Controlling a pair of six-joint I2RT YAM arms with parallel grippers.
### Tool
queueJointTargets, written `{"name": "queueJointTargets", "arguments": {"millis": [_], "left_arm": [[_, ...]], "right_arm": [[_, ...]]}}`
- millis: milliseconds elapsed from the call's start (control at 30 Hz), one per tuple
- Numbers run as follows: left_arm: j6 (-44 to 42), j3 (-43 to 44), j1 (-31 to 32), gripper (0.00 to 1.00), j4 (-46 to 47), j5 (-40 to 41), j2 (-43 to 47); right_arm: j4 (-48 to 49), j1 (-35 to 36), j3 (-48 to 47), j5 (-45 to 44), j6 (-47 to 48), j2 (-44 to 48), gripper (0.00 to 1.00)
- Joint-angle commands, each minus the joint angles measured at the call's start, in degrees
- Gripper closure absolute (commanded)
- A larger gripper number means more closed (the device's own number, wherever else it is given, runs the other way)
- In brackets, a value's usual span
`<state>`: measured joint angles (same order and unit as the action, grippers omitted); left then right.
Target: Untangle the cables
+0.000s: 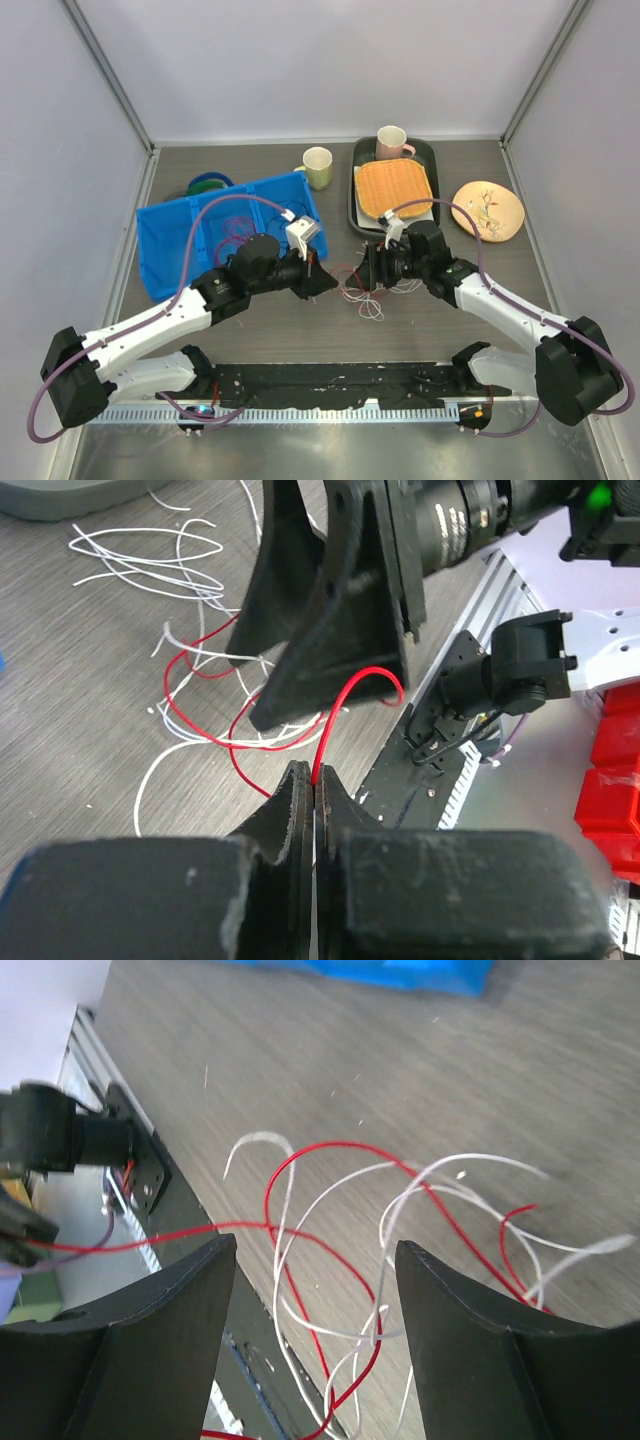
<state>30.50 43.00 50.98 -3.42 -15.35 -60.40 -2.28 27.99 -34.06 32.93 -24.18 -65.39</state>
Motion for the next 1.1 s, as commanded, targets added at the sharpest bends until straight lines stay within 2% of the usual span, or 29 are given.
{"name": "queueJointTargets", "arguments": {"millis": [0,167,200,267,300,367,533,667,700,833,933,1067], "left_arm": [[-1.76,1.11,0.08,1.0,-0.36,3.14,0.55],[-1.94,1.29,0.17,1.0,-0.36,4.01,0.37],[-2.11,1.47,0.17,1.0,-0.27,4.1,0.37],[-2.11,1.73,0.17,1.0,-0.53,5.76,0.37],[-2.11,2.25,0.17,1.0,-0.88,6.99,0.2],[-1.94,2.78,0.17,1.0,-2.81,10.06,0.11],[-1.15,3.4,0.08,1.0,-6.5,21.67,0.2],[-0.27,4.63,-0.09,1.0,-10.11,30.89,2.21],[-0.53,5.16,-0.01,1.0,-10.9,33.43,2.91],[-0.09,9.98,-1.93,1.0,-18.7,48.1,5.73],[-0.7,13.24,-4.56,1.0,-21.45,52.08,6.52],[-1.85,17.45,-8.7,1.0,-22.94,51.92,7.58]], "right_arm": [[-2.98,3.12,-0.39,4.52,5.9,-1.23,0.3],[-5.18,5.59,-1.44,-1.19,6.96,-6.58,0.36],[-5.62,5.67,-2.05,-2.68,6.18,-7.21,0.47],[-5.98,5.76,-2.5,-8.73,5.21,-8.26,0.6],[-6.33,5.76,-2.85,-10.58,4.59,-8.27,0.73],[-6.5,5.76,-2.85,-14.19,3.27,-7.57,0.78],[-5.89,5.68,-1.01,-19.29,1.16,-0.72,0.83],[-9.39,5.67,-0.83,-28.77,-0.86,2.89,0.85],[-11.84,5.67,-1.18,-35.32,-1.65,3.33,0.85],[-18.01,4.45,-1.97,-46.36,-5.78,3.95,0.8],[-21.18,3.57,-2.15,-51.28,-7.36,3.6,0.78],[-24.34,1.9,-1.71,-54.19,-8.86,2.29,0.77]]}}
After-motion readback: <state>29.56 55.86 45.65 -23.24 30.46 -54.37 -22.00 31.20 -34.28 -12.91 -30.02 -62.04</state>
